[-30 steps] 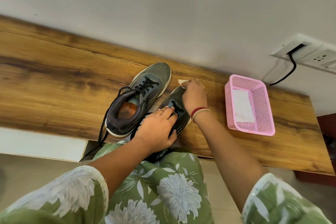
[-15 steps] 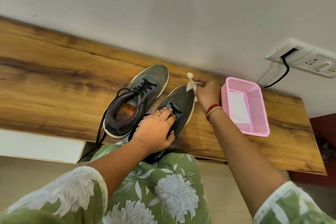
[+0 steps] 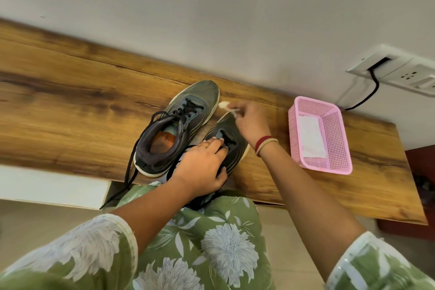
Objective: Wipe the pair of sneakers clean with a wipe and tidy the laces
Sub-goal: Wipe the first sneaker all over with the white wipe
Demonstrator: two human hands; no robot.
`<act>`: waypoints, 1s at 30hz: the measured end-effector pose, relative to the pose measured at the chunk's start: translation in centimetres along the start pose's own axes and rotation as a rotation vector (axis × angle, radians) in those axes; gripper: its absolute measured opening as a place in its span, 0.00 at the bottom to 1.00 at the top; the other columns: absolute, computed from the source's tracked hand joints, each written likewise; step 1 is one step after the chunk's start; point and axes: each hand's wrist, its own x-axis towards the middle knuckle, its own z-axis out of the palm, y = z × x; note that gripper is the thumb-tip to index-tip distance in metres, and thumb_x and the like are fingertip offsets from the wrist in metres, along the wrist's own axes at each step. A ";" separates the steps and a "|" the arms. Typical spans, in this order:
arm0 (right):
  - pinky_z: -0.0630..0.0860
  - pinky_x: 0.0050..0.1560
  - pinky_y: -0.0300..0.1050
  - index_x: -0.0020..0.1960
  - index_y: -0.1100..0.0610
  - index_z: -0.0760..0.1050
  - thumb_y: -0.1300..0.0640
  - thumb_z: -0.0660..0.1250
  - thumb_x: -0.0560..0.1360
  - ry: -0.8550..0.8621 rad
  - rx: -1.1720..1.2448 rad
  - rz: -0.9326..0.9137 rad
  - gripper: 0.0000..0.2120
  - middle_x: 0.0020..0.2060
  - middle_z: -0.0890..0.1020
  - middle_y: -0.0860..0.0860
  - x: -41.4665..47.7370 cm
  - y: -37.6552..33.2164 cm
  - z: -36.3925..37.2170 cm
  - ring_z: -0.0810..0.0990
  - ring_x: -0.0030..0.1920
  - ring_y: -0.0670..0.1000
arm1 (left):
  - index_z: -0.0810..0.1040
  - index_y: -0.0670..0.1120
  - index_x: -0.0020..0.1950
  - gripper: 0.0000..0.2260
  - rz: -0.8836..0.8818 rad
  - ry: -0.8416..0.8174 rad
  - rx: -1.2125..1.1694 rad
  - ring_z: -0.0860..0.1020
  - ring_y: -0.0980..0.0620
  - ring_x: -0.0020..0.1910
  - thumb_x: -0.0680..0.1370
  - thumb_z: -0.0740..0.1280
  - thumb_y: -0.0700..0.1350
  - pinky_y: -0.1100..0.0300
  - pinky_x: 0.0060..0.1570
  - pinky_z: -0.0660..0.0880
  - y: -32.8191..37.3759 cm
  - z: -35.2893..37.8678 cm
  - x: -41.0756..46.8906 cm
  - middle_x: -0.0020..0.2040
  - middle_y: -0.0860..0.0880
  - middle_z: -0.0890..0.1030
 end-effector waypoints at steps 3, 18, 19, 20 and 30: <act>0.74 0.56 0.46 0.62 0.56 0.76 0.68 0.59 0.76 0.163 -0.305 -0.052 0.17 0.55 0.80 0.55 0.6 0.6 -0.5 0.77 0.56 0.55 | 0.76 0.45 0.63 0.22 -0.005 0.008 -0.018 0.75 0.46 0.61 0.73 0.62 0.53 0.55 0.53 0.75 0.0 0.0 -0.1 0.62 0.45 0.76; 0.74 0.55 0.48 0.66 0.55 0.71 0.68 0.58 0.76 0.123 -0.357 -0.143 0.21 0.53 0.80 0.57 -0.4 1.5 0.1 0.77 0.55 0.56 | 0.78 0.44 0.59 0.21 -0.006 0.004 0.009 0.78 0.47 0.57 0.71 0.63 0.53 0.56 0.48 0.77 -0.1 0.2 0.0 0.57 0.45 0.79; 0.73 0.53 0.48 0.66 0.55 0.70 0.68 0.58 0.75 0.061 -0.394 -0.197 0.21 0.52 0.80 0.57 -1.1 1.6 0.9 0.77 0.54 0.57 | 0.78 0.44 0.59 0.21 -0.005 0.002 0.017 0.78 0.47 0.56 0.71 0.62 0.53 0.56 0.48 0.77 -0.1 0.2 0.0 0.57 0.45 0.79; 0.73 0.51 0.49 0.65 0.56 0.71 0.68 0.57 0.75 -0.009 -0.397 -0.248 0.20 0.50 0.80 0.58 -1.9 1.8 1.8 0.77 0.53 0.58 | 0.78 0.45 0.58 0.21 -0.005 -0.002 0.022 0.78 0.47 0.56 0.71 0.61 0.53 0.57 0.47 0.77 -0.2 0.2 0.0 0.56 0.45 0.79; 0.70 0.61 0.41 0.62 0.53 0.76 0.67 0.59 0.76 -0.074 -0.140 -0.090 0.19 0.58 0.79 0.54 -2.1 4.4 0.1 0.76 0.59 0.53 | 0.73 0.45 0.67 0.23 -0.006 -0.008 0.018 0.72 0.47 0.65 0.74 0.60 0.54 0.54 0.53 0.75 -0.3 0.5 0.0 0.66 0.45 0.74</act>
